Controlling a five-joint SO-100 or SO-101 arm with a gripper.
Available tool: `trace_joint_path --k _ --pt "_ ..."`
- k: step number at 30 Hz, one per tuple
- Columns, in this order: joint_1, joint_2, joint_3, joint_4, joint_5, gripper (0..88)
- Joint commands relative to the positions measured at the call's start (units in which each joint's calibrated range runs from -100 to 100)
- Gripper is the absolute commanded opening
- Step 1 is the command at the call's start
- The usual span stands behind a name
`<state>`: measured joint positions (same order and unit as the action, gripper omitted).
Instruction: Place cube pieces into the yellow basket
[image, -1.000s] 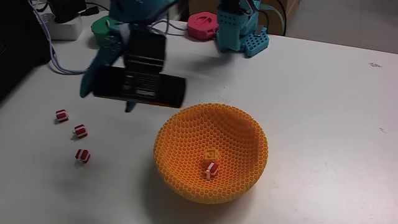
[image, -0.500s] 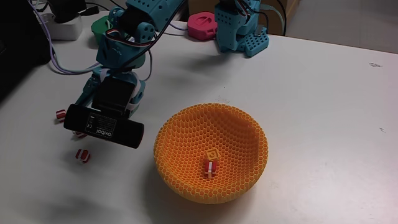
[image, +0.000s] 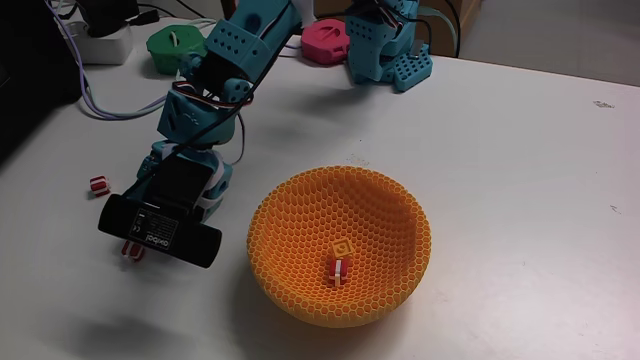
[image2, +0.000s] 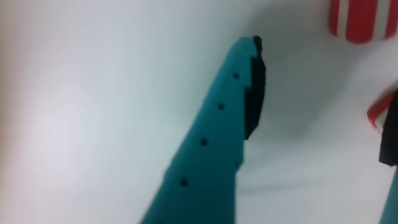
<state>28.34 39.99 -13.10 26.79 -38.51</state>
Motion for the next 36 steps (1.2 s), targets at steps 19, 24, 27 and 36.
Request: trace_joint_path --k 19,24,27,36 --pt "2.5 2.8 -3.5 -16.3 0.2 0.0" --pt "1.3 -2.1 -23.9 10.7 6.3 0.0" --pt "-0.5 -5.2 -38.1 33.4 8.8 0.0" --pt "-13.9 -8.4 -61.0 73.2 12.2 0.0"
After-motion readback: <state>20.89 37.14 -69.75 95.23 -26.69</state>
